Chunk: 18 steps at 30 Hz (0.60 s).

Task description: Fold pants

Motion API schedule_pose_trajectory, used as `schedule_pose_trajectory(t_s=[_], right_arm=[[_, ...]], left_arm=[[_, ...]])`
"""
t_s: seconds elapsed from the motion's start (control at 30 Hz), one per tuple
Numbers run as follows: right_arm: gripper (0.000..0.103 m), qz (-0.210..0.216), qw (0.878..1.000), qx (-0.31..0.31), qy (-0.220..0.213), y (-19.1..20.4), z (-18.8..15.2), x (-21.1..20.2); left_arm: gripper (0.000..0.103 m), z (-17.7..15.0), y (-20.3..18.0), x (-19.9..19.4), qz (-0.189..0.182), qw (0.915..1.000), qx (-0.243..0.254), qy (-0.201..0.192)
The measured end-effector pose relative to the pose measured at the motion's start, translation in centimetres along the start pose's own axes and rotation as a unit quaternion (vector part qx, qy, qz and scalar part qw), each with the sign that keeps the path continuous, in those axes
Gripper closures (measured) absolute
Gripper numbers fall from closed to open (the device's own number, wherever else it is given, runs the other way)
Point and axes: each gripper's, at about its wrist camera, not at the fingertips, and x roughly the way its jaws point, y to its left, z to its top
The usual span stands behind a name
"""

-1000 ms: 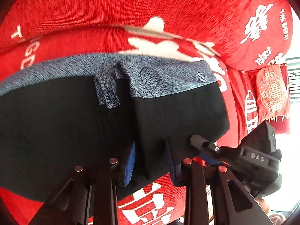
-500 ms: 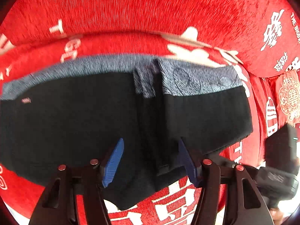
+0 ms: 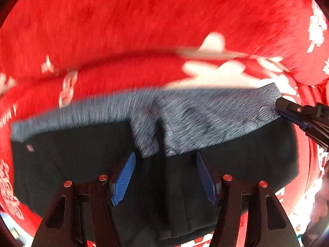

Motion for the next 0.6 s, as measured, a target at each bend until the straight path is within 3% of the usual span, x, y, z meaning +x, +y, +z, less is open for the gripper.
schedule_pose_trajectory(t_s=[0.13,0.27,0.33,0.43,0.47,0.6], right_arm=[[0.082,-0.002,0.999,-0.033,0.043,0.0,-1.6,2.8],[0.079,0.002,0.993,-0.082,0.083,3.0,-3.4,3.8],[0.078,0.028,0.992,-0.072,0.098,4.0,-3.8,3.9],[0.078,0.054,0.990,-0.059,0.113,4.7,-4.2,4.2],[0.078,0.066,0.989,-0.064,0.116,5.3,-4.2,4.3],[0.074,0.075,0.983,-0.105,0.130,7.8,-4.6,4.6]], left_arm=[[0.039,-1.5,1.4,-0.6,-0.018,0.9998,0.005,-0.006],[0.039,-2.3,2.3,-1.9,-0.030,0.9995,0.012,-0.003],[0.039,-2.6,2.9,-2.4,-0.057,0.9983,0.009,-0.002],[0.040,-3.1,3.3,-2.9,-0.126,0.9920,0.003,-0.004],[0.040,-3.3,3.3,-3.2,-0.153,0.9882,0.005,-0.006],[0.040,-3.7,3.1,-3.1,-0.203,0.9790,0.012,-0.008]])
